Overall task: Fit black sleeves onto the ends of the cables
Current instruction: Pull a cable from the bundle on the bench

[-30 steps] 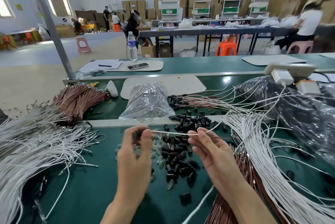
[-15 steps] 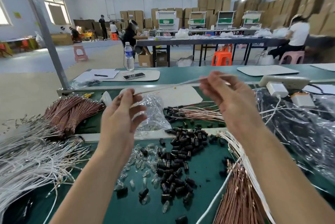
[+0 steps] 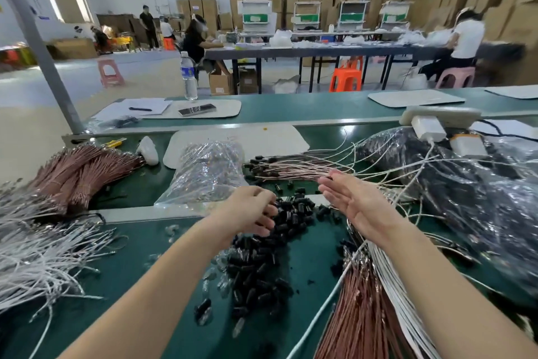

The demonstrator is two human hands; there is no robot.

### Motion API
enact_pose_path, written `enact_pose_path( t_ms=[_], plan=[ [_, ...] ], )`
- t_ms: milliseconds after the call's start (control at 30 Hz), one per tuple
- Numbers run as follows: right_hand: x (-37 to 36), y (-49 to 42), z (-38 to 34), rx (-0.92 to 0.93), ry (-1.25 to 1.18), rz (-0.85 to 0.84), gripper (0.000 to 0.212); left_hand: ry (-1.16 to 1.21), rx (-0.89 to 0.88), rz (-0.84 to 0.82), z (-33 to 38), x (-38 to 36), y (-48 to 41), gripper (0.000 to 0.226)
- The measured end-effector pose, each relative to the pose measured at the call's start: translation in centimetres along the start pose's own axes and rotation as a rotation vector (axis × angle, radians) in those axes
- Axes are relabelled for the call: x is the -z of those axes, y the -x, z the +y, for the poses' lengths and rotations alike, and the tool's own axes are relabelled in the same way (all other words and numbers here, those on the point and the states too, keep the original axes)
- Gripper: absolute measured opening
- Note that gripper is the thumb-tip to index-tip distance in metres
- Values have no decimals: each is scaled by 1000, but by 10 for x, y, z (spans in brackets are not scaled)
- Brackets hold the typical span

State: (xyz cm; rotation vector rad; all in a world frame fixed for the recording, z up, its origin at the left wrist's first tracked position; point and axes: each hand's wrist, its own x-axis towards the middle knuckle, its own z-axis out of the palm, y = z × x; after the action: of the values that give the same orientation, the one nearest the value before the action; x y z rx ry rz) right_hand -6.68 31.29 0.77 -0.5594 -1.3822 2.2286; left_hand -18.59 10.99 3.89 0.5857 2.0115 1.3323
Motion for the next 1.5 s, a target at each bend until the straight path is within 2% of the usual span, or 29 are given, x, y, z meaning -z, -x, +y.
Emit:
enact_pose_path(
  t_ms=[133,200,400,533,633,733,833,967,1133,1200,1267,1367,1500],
  plan=[
    [-6,6,-9,48,-53,47,19,-527,-47,-320,2,-32,19,34],
    [-10,10,-11,57,-52,62,18,-756,-74,-399,5,-52,24,41],
    [-7,33,-9,77,-52,106,19,-1059,-159,-363,12,-111,49,51],
    [1,46,-6,71,-65,124,18,-1120,-197,-328,14,-129,56,40],
    [7,54,-3,82,-105,151,19,-1018,-123,-392,13,-130,51,34],
    [12,64,-3,112,-161,174,19,-786,-69,-439,8,-119,42,33],
    [12,73,-7,160,-188,178,20,-554,-94,-396,4,-104,39,32],
    [2,84,-15,210,-81,113,22,-236,-258,-159,19,-71,40,31],
    [-36,100,-3,184,416,-228,50,479,-365,250,45,-8,54,26],
    [-47,104,5,216,494,-295,42,649,-400,366,42,12,59,23],
    [-53,106,12,201,457,-344,32,753,-410,455,32,29,64,22],
    [-56,107,24,77,271,-388,41,762,-417,602,10,52,66,23],
    [-60,106,36,76,355,-401,33,722,-382,744,-16,72,65,25]
  ],
)
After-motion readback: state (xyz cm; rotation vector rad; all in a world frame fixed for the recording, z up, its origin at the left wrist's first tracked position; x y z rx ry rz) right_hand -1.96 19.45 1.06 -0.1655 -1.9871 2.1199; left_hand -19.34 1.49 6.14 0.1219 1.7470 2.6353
